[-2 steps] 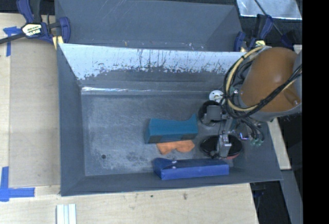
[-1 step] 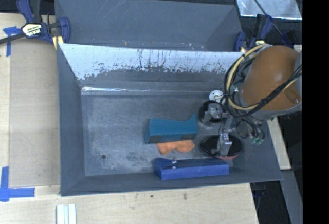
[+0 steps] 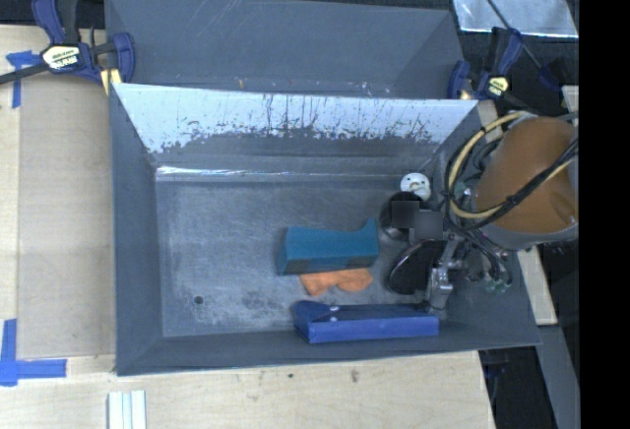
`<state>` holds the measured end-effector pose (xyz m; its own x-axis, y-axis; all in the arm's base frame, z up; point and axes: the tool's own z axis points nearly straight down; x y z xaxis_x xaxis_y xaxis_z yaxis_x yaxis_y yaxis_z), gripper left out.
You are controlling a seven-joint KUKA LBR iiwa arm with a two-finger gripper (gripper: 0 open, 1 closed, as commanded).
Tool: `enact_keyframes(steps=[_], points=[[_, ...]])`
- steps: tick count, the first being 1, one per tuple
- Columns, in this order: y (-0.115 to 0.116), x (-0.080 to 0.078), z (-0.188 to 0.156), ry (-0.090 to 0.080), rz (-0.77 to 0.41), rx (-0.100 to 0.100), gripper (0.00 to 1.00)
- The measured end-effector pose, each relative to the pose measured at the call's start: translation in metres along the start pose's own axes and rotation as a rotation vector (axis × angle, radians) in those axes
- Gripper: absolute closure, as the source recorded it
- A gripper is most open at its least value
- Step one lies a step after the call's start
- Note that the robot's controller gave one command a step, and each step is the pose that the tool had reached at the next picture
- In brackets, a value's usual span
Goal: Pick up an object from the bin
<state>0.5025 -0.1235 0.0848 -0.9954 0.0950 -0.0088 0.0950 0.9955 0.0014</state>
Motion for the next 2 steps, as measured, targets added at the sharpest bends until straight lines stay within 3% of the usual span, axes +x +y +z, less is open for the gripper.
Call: enact_keyframes(steps=[1,2], points=[[-0.011,-0.001,0.003,0.007,0.003,0.002,0.00],[-0.015,-0.005,-0.016,0.003,0.008,0.003,0.00]])
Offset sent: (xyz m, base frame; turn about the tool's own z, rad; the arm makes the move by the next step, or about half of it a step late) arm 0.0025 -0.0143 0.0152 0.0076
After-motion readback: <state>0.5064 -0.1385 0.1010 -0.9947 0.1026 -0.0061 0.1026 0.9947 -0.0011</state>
